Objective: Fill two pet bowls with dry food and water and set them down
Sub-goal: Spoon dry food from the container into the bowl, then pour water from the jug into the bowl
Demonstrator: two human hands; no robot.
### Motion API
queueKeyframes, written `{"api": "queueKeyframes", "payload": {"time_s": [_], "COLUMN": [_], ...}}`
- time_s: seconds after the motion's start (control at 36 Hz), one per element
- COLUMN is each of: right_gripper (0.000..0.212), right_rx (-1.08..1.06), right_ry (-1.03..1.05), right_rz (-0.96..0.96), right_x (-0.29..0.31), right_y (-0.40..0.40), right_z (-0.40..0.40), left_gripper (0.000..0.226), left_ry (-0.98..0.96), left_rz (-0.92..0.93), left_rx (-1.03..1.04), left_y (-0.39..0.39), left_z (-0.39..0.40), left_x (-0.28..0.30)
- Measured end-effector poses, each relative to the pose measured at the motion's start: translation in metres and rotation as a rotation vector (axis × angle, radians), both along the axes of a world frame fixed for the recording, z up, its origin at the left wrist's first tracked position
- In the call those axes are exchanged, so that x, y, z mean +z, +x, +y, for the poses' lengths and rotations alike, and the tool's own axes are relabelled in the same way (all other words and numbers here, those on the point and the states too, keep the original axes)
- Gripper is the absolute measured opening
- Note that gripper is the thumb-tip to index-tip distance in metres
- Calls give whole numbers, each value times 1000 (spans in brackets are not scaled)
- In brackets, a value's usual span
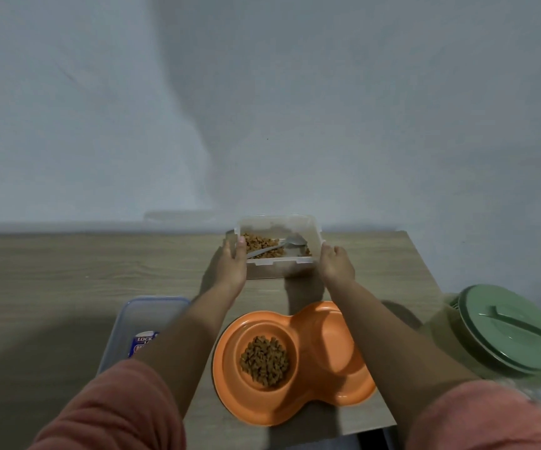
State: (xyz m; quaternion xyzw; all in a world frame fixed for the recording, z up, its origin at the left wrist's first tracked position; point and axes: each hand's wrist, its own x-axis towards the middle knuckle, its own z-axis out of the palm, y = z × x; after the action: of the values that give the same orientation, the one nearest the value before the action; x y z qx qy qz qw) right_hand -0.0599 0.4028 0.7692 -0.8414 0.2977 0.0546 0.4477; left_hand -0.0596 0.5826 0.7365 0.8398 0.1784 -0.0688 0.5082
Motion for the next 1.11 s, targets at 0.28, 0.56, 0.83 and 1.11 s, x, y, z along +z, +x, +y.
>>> {"api": "queueKeyframes", "payload": {"time_s": [0.28,0.56,0.83,1.11], "right_gripper": [50,48,44,35], "right_rx": [23,114,241,347], "right_ry": [-130,-248,-312,-429], "right_rz": [-134,-273,-300,-273], "right_x": [54,111,130,114], "right_y": [-44,-101,-149,-185], "right_z": [-7,-33,-98,-180], "left_gripper": [56,54,50,46], "left_ry": [-14,-1,8,114], "left_rz": [-24,-120,-201,-164], "left_rx": [49,-31,14,87], "left_y": [-40,-97,-171,-247], "left_z": [-5,-37,-98,-160], "left_x": [51,84,71,23]}}
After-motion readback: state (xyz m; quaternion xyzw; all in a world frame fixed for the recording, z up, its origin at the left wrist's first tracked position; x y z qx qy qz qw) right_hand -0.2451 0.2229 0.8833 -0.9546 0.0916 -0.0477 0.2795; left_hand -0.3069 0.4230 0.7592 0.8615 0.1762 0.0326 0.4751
